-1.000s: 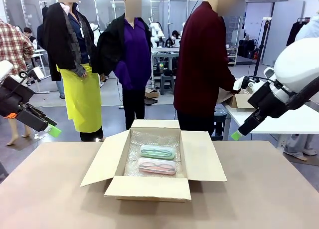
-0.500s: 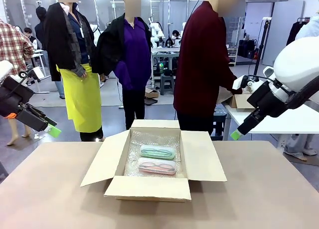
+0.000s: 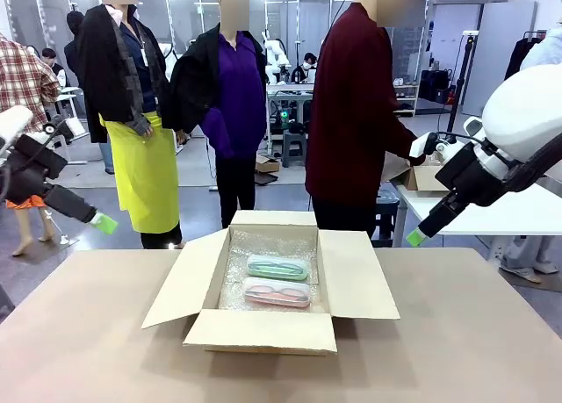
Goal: Pack the glasses set securely to prepare it for shipping.
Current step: Position the Package Box on the left side of the table.
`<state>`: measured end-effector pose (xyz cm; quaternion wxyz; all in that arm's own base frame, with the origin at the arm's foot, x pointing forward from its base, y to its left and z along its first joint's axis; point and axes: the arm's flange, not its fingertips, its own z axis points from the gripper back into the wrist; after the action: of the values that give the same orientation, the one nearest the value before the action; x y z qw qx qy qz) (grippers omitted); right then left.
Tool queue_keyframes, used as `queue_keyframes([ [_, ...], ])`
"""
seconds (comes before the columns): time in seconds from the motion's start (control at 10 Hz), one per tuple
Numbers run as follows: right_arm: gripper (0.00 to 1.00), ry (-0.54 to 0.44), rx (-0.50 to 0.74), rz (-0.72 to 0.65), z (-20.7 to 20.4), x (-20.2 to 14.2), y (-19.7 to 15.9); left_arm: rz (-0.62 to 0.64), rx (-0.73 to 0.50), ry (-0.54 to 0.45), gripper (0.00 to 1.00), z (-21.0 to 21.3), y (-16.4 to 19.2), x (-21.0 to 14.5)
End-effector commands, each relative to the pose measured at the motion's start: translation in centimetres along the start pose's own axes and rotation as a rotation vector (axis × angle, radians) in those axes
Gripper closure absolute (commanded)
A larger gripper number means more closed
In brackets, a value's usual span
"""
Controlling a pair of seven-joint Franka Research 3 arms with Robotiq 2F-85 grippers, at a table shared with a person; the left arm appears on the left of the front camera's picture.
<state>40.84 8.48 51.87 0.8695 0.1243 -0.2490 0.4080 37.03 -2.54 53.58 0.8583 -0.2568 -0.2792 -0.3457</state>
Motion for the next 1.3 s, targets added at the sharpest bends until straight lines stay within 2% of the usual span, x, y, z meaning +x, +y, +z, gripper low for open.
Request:
queue_keyframes([
  [0.0,0.0,0.009,-0.005,-0.019,0.1,0.3,0.4,0.162,-0.02,-0.035,0.0,-2.3,2.4,1.9],
  [0.1,0.0,0.009,-0.005,-0.019,0.1,0.3,0.4,0.242,-0.094,-0.017,0.0,-3.8,4.5,1.4],
  [0.3,0.0,0.009,-0.005,-0.019,0.1,0.3,0.4,0.386,-0.153,-0.011,0.0,-6.7,8.1,0.0],
  [0.6,0.0,0.009,-0.005,-0.019,0.1,0.3,0.4,0.55,-0.312,-0.021,0.0,-10.0,13.7,-2.4],
  [0.8,0.0,0.009,-0.005,-0.019,0.1,0.3,0.4,0.582,-0.362,-0.05,0.0,-11.6,15.4,-3.3],
  [0.9,0.0,0.009,-0.005,-0.019,0.1,0.3,0.4,0.523,-0.339,-0.033,0.0,-12.1,14.9,-3.3],
  [1.0,0.0,0.009,-0.005,-0.019,0.1,0.3,0.4,0.587,-0.328,-0.023,0.0,-11.4,14.7,-4.1],
  [1.2,0.0,0.009,-0.005,-0.019,0.1,0.3,0.4,0.576,-0.336,-0.015,0.0,-12.3,15.2,-4.1],
])
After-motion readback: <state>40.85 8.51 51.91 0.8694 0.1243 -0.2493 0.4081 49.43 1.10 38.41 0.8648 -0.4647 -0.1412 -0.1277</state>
